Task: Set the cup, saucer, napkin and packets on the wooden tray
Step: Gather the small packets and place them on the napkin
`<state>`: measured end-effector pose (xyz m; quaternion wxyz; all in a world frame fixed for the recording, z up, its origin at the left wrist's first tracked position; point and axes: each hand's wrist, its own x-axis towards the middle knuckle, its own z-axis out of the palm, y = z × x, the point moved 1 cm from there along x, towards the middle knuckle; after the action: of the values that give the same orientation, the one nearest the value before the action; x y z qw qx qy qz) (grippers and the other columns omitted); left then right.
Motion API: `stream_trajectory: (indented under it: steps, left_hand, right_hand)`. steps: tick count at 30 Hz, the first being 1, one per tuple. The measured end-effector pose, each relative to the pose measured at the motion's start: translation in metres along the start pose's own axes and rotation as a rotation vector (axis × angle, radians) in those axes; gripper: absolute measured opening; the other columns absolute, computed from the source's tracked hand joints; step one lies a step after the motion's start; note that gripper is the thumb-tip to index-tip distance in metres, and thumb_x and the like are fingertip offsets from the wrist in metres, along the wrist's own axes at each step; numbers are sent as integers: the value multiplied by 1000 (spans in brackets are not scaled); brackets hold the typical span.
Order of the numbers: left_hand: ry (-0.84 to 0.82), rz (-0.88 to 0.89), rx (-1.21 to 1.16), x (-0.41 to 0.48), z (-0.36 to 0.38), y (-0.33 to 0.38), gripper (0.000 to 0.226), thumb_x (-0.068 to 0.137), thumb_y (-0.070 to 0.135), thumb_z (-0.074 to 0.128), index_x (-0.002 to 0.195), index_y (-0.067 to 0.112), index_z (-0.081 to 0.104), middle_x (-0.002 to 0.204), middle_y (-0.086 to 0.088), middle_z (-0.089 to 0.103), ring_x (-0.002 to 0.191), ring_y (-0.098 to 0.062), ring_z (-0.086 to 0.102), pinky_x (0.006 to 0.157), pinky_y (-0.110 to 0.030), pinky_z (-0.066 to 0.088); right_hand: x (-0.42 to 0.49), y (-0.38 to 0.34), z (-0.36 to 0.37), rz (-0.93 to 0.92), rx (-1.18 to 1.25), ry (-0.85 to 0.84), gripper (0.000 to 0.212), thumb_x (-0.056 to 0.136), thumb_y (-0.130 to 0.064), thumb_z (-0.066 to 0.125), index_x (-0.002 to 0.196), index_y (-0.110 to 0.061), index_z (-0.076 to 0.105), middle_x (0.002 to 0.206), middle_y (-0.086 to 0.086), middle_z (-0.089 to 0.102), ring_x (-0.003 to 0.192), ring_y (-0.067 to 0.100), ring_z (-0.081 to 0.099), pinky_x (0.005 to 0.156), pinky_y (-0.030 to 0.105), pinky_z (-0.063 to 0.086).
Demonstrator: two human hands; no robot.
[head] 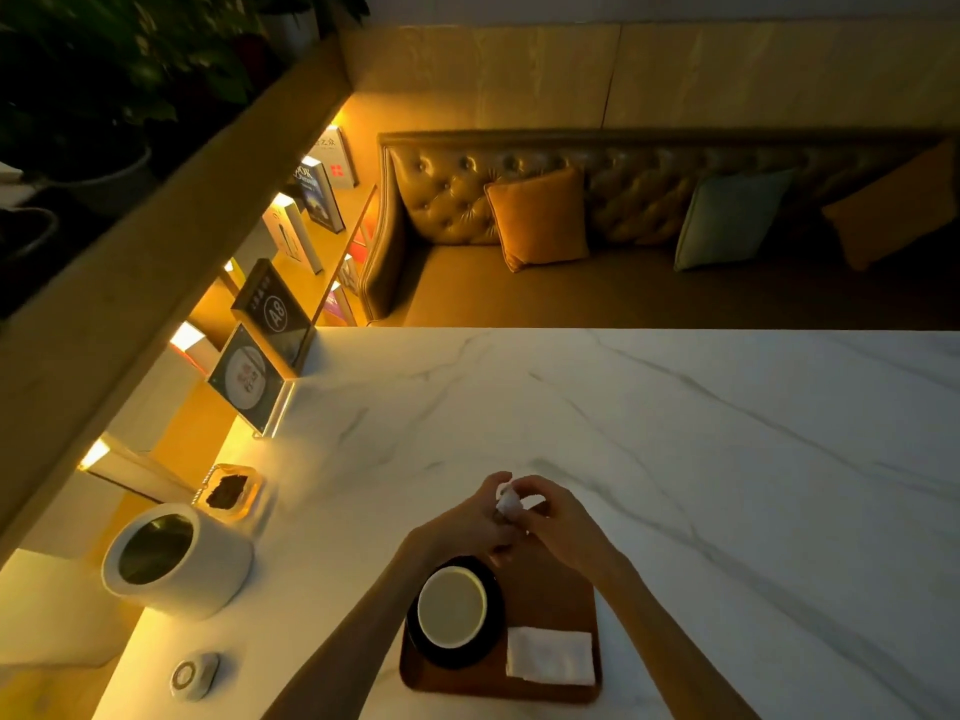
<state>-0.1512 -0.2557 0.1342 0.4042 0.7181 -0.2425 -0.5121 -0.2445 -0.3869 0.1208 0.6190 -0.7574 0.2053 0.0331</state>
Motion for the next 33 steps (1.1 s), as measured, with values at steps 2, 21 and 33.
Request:
stream_trajectory:
  steps: [2, 21, 33]
  left_hand:
    - [-63, 25, -79, 6, 1, 0, 69, 89, 8, 63, 142, 22, 22, 120, -24, 61, 87, -29, 69, 72, -32, 58]
    - [652, 95, 288, 186, 22, -72, 18, 92, 8, 60, 107, 10, 69, 107, -4, 68, 99, -17, 60, 88, -24, 47]
    - [676, 56, 280, 235, 16, -124, 28, 93, 12, 59, 121, 15, 63, 117, 0, 64, 108, -14, 59, 95, -31, 51]
  right_hand:
    - [2, 7, -8, 37, 65, 34, 18, 87, -36, 68, 99, -23, 66, 96, -1, 71, 77, 20, 70, 68, 30, 59]
    - [124, 133, -35, 180, -141, 397, 19, 93, -16, 59, 109, -15, 71, 105, 0, 73, 94, 11, 66, 89, 25, 55]
    - [169, 200, -18, 180, -254, 314, 45, 98, -21, 50, 142, -23, 42, 136, -3, 55, 126, 12, 49, 104, 28, 46]
